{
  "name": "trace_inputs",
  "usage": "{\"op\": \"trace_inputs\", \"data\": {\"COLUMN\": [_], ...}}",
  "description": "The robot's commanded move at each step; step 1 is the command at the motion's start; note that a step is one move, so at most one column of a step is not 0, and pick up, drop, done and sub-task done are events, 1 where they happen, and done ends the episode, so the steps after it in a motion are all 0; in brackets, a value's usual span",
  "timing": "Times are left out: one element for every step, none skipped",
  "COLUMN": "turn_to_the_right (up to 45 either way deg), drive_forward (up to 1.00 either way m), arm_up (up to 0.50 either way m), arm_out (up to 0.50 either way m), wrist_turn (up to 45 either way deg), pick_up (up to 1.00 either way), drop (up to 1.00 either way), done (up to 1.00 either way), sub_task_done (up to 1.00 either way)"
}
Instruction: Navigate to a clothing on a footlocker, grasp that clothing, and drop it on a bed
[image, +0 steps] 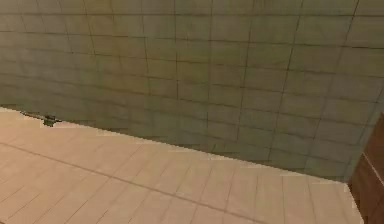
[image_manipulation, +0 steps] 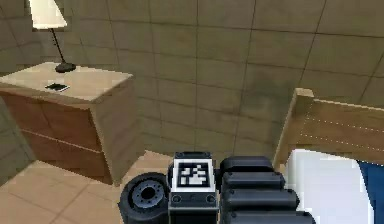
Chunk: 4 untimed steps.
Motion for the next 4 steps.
{"op": "trace_inputs", "data": {"turn_to_the_right": [-45.0, -24.0, 0.0, -36.0], "drive_forward": [0.0, 0.0, 0.35, 0.0], "arm_up": [0.0, 0.0, 0.0, 0.0], "arm_out": [0.0, 0.0, 0.0, 0.0], "wrist_turn": [0.0, 0.0, 0.0, 0.0], "pick_up": [0.0, 0.0, 0.0, 0.0], "drop": [0.0, 0.0, 0.0, 0.0], "done": [0.0, 0.0, 0.0, 0.0], "sub_task_done": [0.0, 0.0, 0.0, 0.0]}}
